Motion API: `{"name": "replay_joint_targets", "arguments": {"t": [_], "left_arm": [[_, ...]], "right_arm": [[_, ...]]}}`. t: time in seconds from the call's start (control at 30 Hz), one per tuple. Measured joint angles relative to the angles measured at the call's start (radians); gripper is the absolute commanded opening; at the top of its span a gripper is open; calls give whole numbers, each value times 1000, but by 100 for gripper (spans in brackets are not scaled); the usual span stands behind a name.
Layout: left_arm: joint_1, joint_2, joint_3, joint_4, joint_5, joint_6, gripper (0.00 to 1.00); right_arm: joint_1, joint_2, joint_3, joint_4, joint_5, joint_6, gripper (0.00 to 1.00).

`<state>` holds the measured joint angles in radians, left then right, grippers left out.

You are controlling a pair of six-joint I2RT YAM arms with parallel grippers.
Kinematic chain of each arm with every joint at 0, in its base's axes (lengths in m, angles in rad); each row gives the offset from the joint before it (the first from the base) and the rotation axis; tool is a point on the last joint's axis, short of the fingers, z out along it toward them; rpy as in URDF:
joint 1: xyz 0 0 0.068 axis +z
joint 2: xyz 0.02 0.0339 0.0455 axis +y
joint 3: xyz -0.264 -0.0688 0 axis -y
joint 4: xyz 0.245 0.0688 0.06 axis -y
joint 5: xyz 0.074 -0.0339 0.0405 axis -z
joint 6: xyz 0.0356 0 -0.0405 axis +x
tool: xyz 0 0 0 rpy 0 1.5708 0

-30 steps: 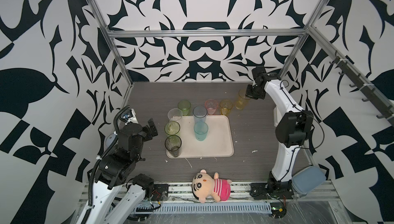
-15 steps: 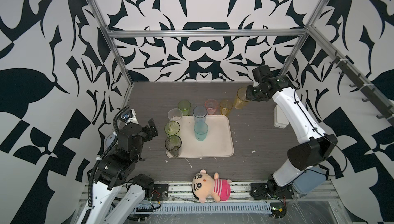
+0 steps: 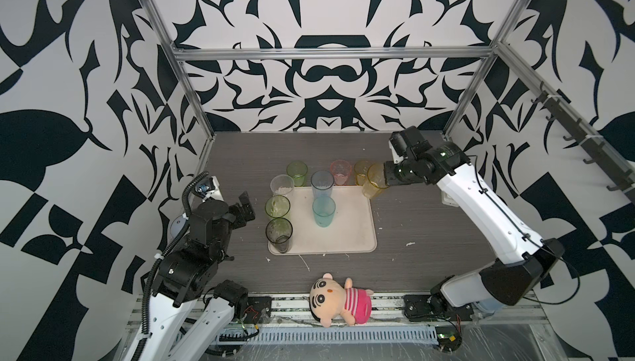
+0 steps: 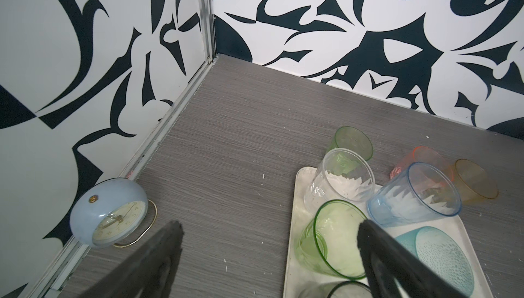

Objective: Place the glasses into the tray
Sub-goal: Place the glass on the tray.

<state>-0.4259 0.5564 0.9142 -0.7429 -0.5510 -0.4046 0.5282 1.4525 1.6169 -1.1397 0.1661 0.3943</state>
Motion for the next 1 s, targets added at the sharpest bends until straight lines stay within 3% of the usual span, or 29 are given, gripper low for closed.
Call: {"name": "replay_joint_targets", "arguments": {"t": [0.53, 1.0], "left_arm": [[0, 0, 0, 0, 2, -6, 100], [0, -8, 0, 0, 11, -15, 100]], "right_arm": [[311, -53, -302, 86, 37, 136, 0], [411, -82, -364, 194, 39, 227, 0]]}}
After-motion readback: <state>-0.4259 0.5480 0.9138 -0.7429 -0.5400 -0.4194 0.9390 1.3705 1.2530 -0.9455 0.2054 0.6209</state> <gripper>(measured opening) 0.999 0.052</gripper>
